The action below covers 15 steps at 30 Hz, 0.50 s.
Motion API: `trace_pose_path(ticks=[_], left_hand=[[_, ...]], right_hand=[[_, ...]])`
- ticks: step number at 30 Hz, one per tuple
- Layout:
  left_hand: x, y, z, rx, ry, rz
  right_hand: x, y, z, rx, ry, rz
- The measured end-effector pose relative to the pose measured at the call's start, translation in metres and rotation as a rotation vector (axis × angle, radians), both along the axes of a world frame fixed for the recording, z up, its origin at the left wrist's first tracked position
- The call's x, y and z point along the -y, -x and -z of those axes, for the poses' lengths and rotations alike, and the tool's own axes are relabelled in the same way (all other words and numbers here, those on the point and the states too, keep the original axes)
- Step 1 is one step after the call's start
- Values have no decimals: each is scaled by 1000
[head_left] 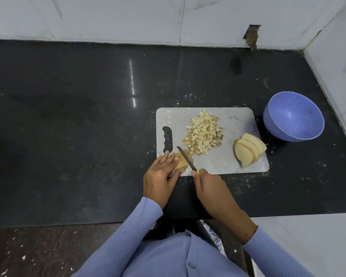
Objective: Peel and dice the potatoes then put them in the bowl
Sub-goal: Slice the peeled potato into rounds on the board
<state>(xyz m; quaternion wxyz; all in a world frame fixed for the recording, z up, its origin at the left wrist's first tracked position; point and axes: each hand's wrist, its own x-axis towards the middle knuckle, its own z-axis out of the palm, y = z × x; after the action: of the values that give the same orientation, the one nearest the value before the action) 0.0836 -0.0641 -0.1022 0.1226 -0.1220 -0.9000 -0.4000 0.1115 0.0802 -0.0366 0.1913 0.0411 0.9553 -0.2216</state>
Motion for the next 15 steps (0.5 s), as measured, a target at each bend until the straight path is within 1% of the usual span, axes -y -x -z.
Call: trace_pose_path(ticks=[5,10,15], left_hand=[[-1,1,-2,6,-32,3],[-2,3,-4,25,-30,23],[-6,2,-4,-23,2,8]], right_hand=[[6,0,0,30,-20,10],[18,1,-1,37,-136,13],[18,1,-2,63,-154,-6]])
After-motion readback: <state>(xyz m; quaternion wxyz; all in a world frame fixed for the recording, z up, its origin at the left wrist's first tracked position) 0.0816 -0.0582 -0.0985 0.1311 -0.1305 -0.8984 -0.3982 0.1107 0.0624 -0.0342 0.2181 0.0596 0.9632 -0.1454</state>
